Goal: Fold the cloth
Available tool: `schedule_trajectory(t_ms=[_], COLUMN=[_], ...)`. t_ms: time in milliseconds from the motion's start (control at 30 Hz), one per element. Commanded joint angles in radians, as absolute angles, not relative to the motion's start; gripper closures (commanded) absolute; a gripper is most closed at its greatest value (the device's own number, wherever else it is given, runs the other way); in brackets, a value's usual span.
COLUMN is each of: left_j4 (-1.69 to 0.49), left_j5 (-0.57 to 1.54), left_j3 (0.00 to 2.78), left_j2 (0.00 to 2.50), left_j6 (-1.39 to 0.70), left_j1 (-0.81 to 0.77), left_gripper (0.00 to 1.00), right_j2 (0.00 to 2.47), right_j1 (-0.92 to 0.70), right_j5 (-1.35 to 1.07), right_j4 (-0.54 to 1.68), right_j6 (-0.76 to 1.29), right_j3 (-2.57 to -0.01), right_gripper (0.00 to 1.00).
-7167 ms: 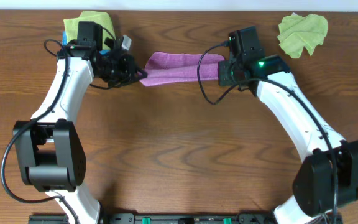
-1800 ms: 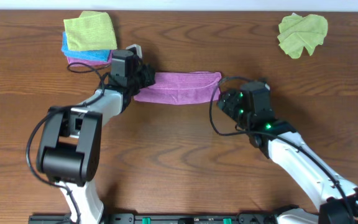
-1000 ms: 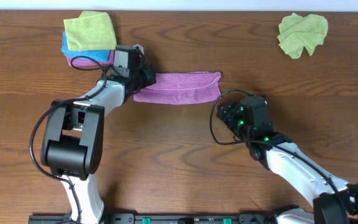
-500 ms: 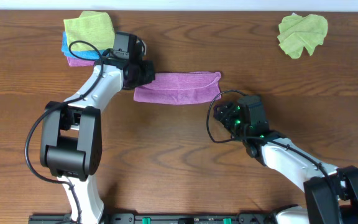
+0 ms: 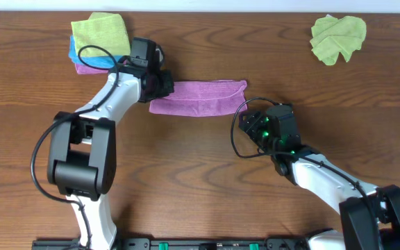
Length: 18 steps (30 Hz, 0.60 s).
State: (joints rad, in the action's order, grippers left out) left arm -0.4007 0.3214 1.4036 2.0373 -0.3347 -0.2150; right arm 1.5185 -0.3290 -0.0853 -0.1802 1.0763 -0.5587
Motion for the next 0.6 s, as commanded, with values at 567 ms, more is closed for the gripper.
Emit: schedule_trajectory(t_ms=[567], left_j4=[-0.385], left_j5=[0.303], left_j3=[1.415], left_j2=[2.123], left_j6=[-0.314], left_j1=[-0.224], left_gripper=[0.94], right_j2=[1.773], right_j1=[-0.322], right_j5=[-0.060], right_j4=[-0.522], right_j6=[1.138], right_j3=[-0.556], right_gripper=[0.28])
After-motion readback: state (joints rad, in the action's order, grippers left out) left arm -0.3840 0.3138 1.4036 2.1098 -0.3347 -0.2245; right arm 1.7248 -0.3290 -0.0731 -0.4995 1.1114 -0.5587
